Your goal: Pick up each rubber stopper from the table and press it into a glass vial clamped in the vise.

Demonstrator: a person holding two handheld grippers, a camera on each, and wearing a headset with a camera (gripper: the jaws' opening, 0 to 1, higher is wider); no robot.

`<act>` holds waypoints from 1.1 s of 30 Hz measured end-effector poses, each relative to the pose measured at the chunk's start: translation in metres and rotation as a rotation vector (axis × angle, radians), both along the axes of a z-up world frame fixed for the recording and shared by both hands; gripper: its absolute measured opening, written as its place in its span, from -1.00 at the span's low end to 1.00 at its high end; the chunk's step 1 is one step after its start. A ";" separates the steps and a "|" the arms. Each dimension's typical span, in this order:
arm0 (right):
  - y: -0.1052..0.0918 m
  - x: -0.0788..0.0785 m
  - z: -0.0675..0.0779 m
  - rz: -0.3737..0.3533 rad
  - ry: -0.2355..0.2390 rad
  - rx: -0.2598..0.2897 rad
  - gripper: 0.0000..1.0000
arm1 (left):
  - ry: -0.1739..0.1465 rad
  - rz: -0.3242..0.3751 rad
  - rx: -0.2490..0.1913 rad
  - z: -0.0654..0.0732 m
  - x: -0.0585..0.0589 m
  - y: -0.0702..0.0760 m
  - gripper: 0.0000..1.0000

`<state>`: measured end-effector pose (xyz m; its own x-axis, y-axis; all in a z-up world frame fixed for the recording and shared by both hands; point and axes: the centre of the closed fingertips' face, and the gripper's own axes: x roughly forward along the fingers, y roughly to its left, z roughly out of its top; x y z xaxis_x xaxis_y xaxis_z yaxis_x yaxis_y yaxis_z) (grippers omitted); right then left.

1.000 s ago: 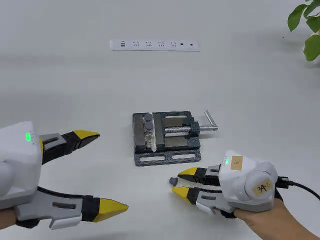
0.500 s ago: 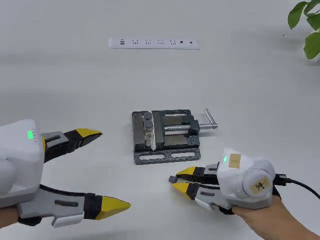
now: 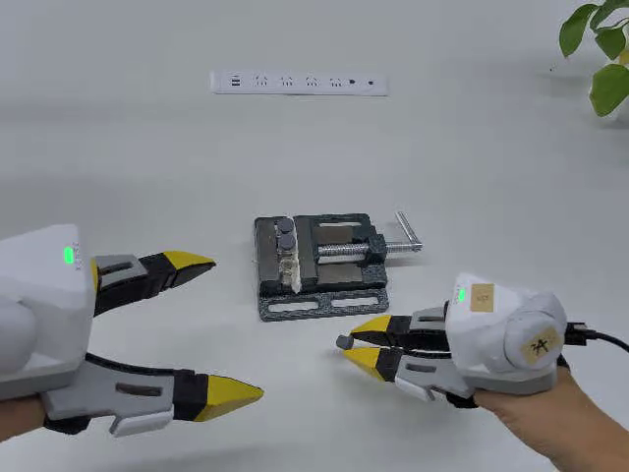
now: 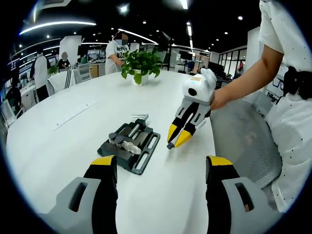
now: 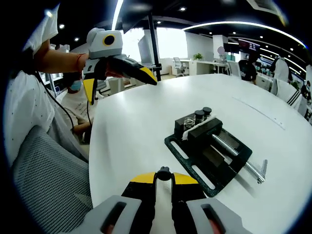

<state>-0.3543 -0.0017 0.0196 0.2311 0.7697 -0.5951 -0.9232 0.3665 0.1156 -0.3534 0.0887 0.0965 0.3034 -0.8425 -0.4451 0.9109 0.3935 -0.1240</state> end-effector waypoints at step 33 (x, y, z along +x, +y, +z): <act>0.045 -0.038 0.171 0.315 0.046 0.289 -0.88 | 0.014 -0.200 -0.303 0.097 -0.024 -0.047 -0.62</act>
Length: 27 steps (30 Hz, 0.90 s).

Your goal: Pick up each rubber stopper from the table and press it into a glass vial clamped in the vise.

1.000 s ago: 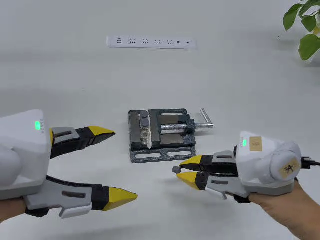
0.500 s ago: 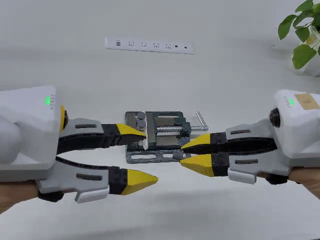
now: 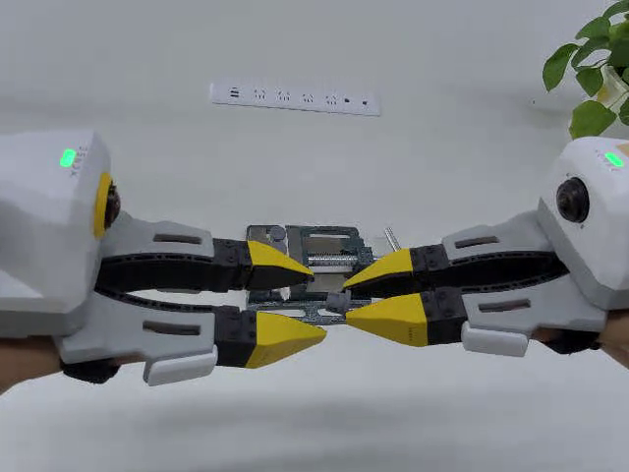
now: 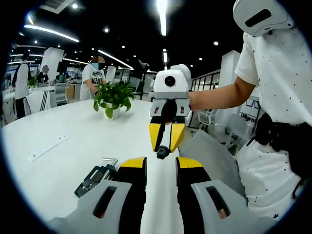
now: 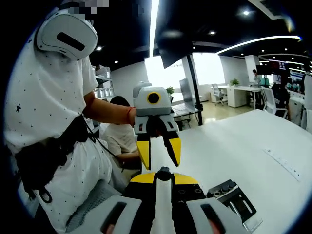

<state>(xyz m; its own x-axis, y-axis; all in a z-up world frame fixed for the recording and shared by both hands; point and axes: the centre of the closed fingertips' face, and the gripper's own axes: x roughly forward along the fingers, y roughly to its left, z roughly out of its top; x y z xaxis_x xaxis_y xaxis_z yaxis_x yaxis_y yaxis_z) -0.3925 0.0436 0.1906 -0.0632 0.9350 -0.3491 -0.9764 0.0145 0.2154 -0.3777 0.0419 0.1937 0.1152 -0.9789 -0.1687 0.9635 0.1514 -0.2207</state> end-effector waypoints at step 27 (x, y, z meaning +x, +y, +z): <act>0.003 -0.004 0.014 0.017 0.007 0.055 -0.88 | 0.009 -0.022 -0.036 0.015 -0.009 -0.004 -0.89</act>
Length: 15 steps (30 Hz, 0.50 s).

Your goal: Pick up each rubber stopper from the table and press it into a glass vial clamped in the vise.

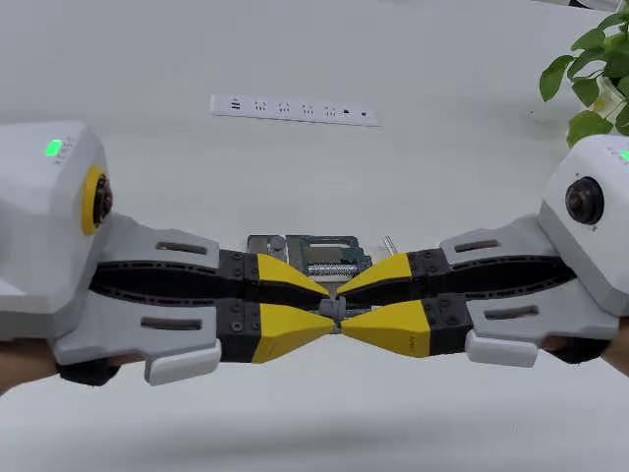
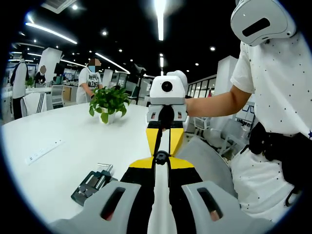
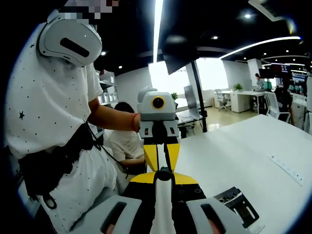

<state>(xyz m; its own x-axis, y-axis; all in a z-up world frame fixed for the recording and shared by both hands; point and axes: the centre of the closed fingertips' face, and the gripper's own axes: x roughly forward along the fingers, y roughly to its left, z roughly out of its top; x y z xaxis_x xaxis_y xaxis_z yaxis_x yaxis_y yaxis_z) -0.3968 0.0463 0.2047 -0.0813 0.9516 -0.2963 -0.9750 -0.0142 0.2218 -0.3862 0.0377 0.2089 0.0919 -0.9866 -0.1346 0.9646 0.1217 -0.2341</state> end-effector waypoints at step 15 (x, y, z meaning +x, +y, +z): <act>0.000 0.007 0.009 -0.041 0.003 0.035 -0.86 | 0.024 0.050 -0.068 0.009 0.008 0.003 -0.91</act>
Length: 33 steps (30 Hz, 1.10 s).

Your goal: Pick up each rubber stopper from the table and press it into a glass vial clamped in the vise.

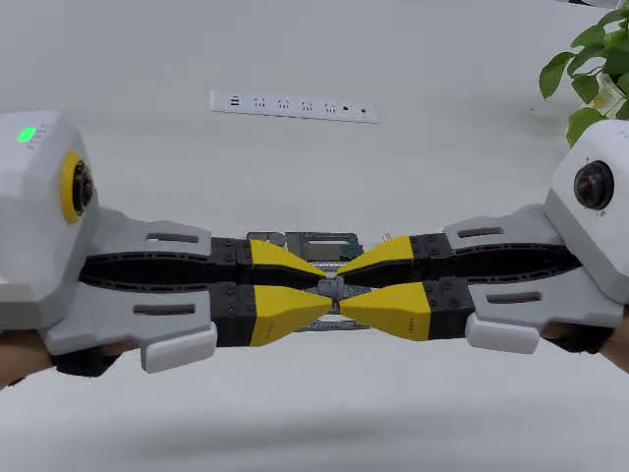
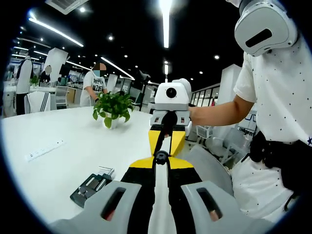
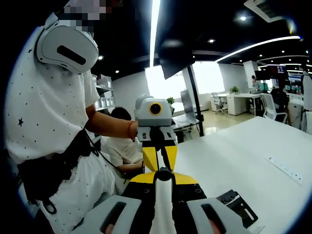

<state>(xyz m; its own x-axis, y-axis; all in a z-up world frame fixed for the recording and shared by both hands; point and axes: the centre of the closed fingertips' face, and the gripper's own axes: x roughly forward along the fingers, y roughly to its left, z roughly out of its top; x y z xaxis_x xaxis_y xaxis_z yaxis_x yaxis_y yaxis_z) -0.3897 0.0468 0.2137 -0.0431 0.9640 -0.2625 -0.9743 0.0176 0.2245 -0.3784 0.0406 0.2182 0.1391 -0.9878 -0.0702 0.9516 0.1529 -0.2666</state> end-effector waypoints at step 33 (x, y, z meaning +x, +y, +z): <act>0.003 0.007 0.006 -0.014 -0.003 0.015 -0.89 | 0.062 0.032 -0.093 0.007 0.005 0.005 -0.90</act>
